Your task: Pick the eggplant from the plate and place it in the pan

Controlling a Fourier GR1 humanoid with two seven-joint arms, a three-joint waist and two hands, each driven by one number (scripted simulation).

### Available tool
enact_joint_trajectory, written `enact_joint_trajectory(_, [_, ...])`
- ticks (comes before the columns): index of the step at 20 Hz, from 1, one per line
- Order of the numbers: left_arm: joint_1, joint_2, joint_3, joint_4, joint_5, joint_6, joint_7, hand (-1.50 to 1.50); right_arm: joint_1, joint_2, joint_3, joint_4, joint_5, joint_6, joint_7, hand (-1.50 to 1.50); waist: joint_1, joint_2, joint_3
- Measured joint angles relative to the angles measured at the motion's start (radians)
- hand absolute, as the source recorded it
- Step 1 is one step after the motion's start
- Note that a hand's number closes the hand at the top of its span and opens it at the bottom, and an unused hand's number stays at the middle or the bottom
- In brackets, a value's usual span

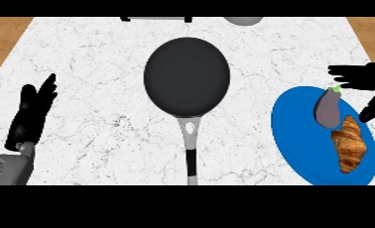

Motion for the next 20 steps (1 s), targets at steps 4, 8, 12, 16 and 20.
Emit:
enact_joint_trajectory(4, [-0.002, -0.01, 0.019, -0.004, -0.011, -0.015, 0.004, 0.0, -0.002, 0.032, -0.007, 0.028, 0.035, -0.03, -0.027, -1.5, -0.001, 0.0, 0.0])
enact_joint_trajectory(8, [0.014, -0.018, 0.031, -0.033, -0.03, -0.023, 0.021, 0.0, -0.013, 0.045, -0.018, 0.045, 0.06, -0.029, -0.034, -1.5, -0.002, -0.001, 0.0])
enact_joint_trajectory(12, [0.013, -0.023, 0.048, -0.041, -0.043, -0.04, 0.031, 0.0, -0.013, 0.051, -0.022, 0.061, 0.089, -0.023, -0.046, -1.5, -0.003, -0.001, 0.0])
enact_joint_trajectory(16, [0.02, -0.042, 0.06, -0.035, -0.061, -0.043, 0.021, 0.0, 0.005, 0.073, -0.017, 0.06, 0.12, -0.027, -0.056, -1.5, -0.005, -0.001, 0.0])
enact_joint_trajectory(20, [0.027, -0.05, 0.078, -0.047, -0.07, -0.059, 0.026, 0.0, 0.017, 0.078, -0.019, 0.063, 0.151, -0.034, -0.078, 1.5, -0.005, -0.001, 0.0])
